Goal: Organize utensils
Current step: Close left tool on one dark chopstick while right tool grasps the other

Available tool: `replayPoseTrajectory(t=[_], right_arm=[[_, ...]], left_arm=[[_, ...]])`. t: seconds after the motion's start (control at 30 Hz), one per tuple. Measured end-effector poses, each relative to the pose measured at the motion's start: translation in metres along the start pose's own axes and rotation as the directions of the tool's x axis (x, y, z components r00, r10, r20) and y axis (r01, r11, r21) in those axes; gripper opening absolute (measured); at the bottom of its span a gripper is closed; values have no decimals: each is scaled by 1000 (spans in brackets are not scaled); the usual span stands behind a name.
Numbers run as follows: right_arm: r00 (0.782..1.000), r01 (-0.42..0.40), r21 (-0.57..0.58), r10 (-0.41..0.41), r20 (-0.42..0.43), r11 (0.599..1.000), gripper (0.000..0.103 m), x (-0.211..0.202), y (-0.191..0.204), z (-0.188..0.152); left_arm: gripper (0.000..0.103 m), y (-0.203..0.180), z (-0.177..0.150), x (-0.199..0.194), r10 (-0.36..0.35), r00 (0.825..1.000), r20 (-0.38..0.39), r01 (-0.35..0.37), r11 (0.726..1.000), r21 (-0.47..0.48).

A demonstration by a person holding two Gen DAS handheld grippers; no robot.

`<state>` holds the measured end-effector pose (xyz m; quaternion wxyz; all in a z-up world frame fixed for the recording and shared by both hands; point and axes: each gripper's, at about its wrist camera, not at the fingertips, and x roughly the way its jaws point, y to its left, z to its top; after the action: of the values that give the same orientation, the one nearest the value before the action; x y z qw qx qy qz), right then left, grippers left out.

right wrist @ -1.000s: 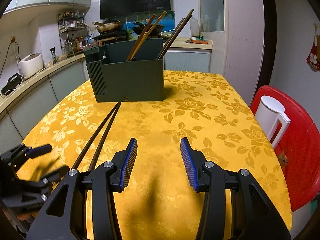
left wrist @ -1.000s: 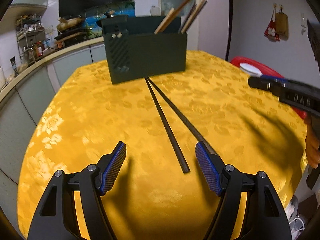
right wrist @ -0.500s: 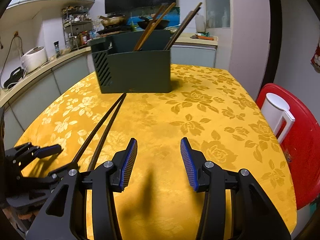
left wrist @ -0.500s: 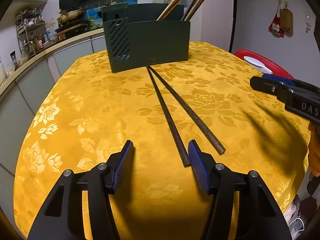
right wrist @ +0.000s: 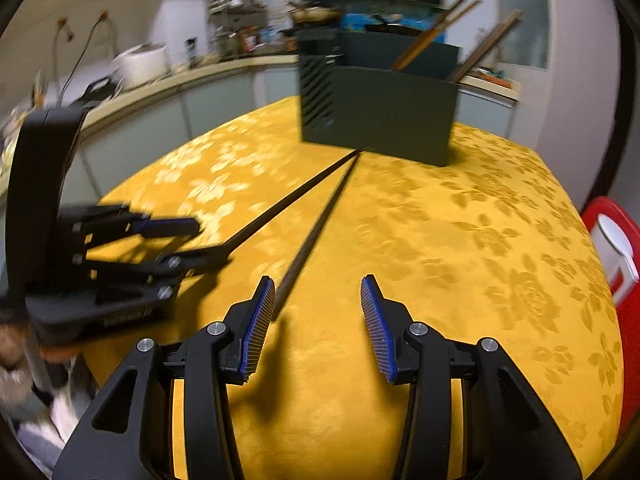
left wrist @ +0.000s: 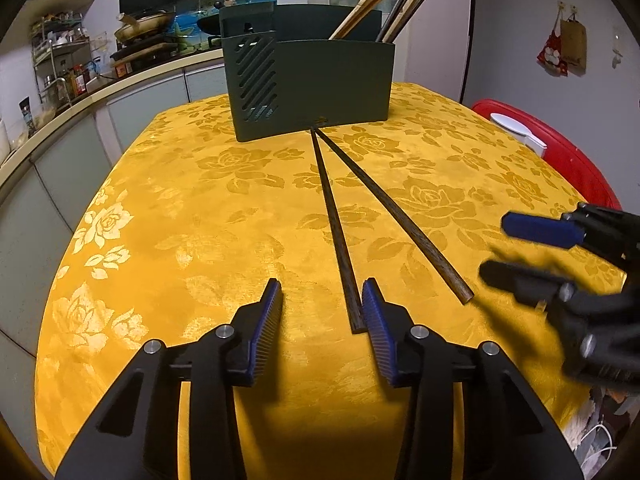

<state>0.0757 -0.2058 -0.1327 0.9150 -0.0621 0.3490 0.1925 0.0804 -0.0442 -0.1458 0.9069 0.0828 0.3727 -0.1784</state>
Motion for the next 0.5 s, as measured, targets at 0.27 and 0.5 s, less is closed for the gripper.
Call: replayPoseTrajectory(t=[0.27, 0.5], right_arm=[[999, -3, -34, 1, -42, 999, 44, 14, 11, -6], [998, 58, 23, -57, -41, 998, 43, 16, -3, -5]], left_arm=[[39, 0, 0, 1, 1, 1000, -3, -1, 1000, 0], [37, 0, 0, 1, 5, 1000, 1, -5, 1000, -12]])
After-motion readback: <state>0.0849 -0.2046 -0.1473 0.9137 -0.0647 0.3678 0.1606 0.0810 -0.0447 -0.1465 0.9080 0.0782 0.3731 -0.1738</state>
